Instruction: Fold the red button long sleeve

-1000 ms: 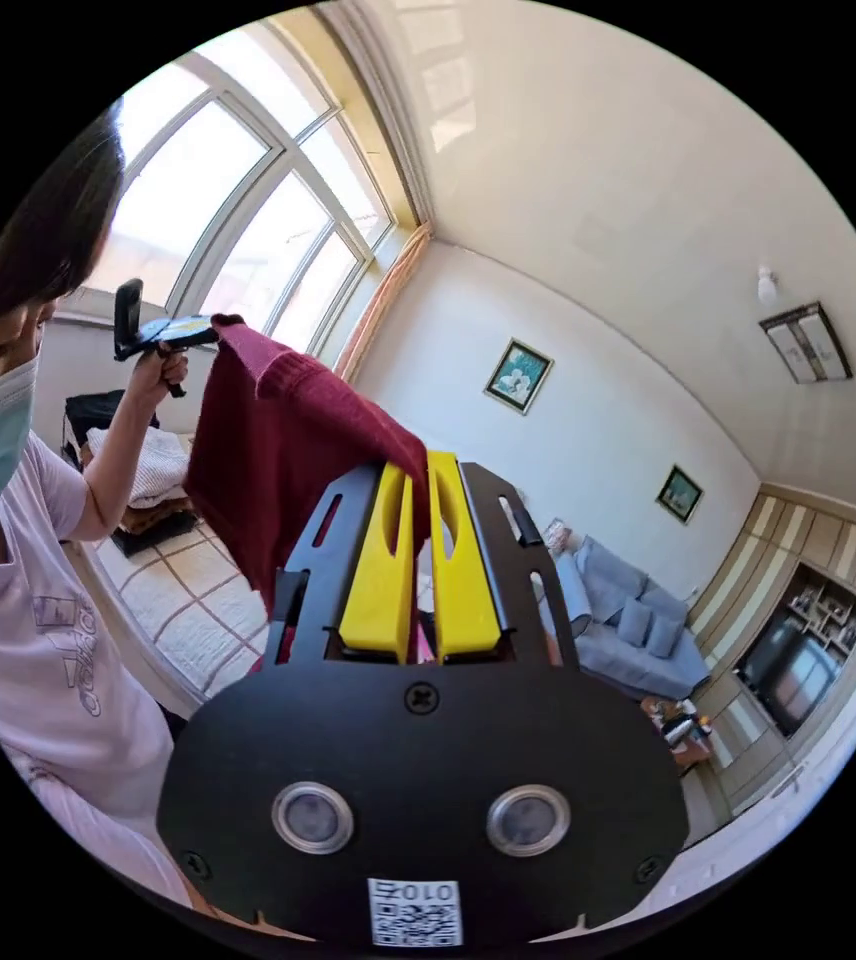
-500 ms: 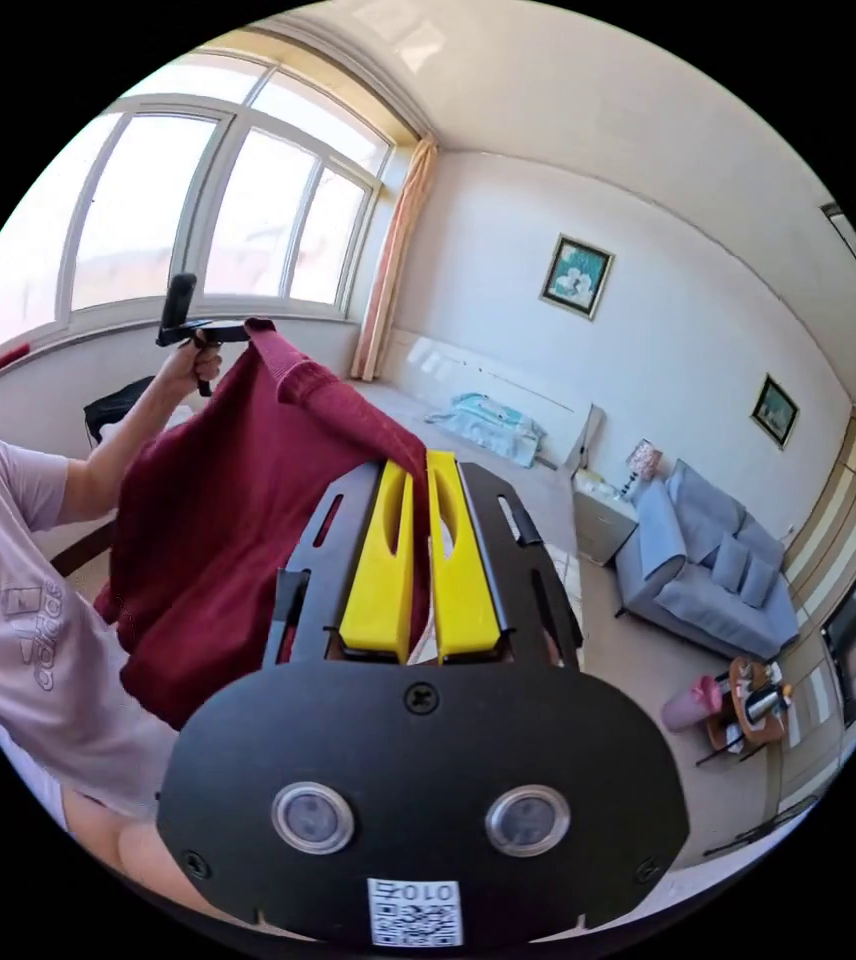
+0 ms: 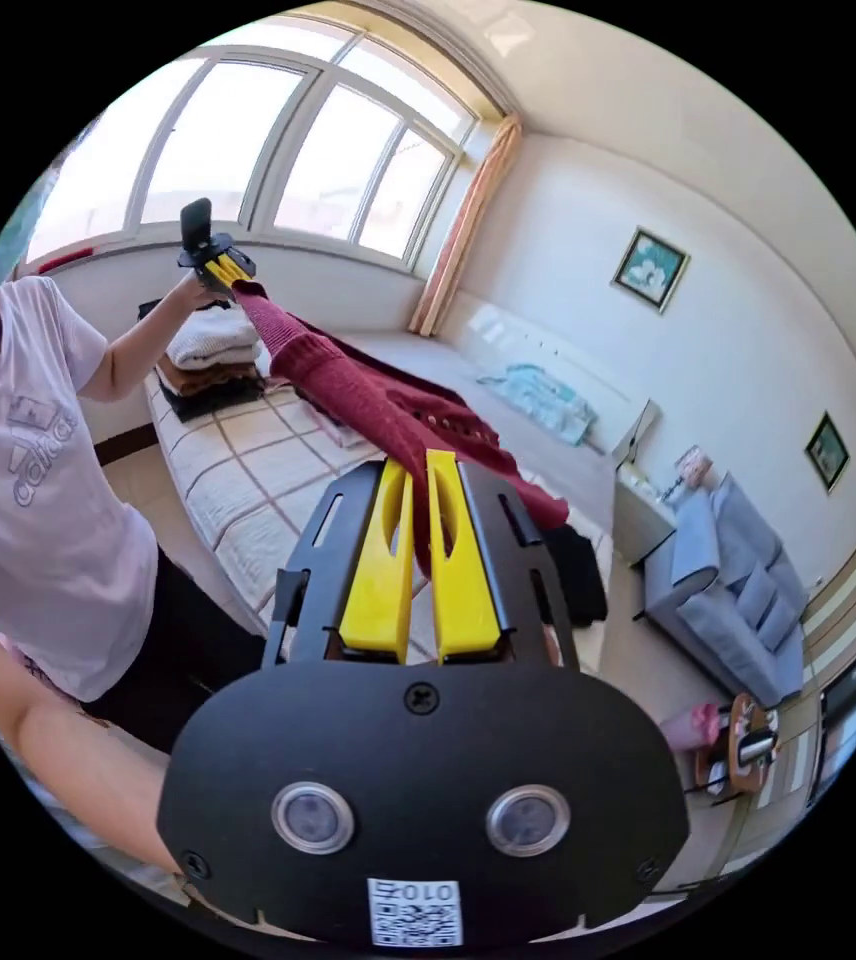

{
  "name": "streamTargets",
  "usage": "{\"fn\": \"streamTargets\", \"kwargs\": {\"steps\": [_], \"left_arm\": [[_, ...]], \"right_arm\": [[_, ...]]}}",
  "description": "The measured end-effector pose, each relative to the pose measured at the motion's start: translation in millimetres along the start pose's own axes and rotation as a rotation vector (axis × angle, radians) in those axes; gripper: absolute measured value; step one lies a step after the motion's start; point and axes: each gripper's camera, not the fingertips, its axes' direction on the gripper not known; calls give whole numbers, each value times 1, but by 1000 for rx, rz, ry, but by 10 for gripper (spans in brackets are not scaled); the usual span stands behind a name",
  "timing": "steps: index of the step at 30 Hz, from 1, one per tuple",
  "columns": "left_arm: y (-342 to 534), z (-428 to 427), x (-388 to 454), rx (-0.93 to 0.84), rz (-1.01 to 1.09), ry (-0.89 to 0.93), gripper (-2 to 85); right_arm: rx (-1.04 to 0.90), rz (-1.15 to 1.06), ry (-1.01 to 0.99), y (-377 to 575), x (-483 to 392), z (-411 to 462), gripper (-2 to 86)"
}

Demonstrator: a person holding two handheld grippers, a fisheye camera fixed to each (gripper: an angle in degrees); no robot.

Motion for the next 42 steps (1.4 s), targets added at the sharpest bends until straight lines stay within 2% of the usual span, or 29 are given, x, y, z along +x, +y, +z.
{"fn": "streamTargets", "kwargs": {"steps": [5, 8, 12, 16, 19, 22, 26, 30, 33, 36, 38, 42], "left_arm": [[51, 171, 95, -302, -111, 273, -1], [76, 249, 156, -407, -186, 376, 0], [70, 288, 192, -457, -246, 349, 0], [51, 280, 194, -347, -205, 391, 2], [52, 289, 197, -327, -242, 437, 7], [55, 311, 207, -319, -322, 513, 24], [66, 322, 208, -303, -427, 567, 66], [69, 285, 163, -215, -583, 449, 101], [61, 268, 95, -205, -703, 167, 119], [57, 301, 30, -243, -753, -95, 129], [58, 343, -5, -300, -793, -133, 131], [59, 451, -46, -485, -887, -79, 122]], "right_arm": [[-450, 286, -192, 129, -18, 180, 13], [-584, 347, -248, 170, -34, 225, 14], [-504, 402, -249, 178, -11, 205, 15], [-425, 331, -147, 160, 13, 157, 17], [-512, 317, -160, 181, 18, 168, 22], [-591, 418, -207, 217, 19, 192, 36], [-451, 460, -230, 224, 6, 173, 78], [-500, 494, -160, 233, -11, 150, 97], [-474, 614, -119, 245, -19, 117, 91], [-411, 704, -53, 251, -29, 86, 81], [-375, 726, 4, 247, -35, 61, 79], [-343, 725, 82, 241, -45, 20, 78]]}}
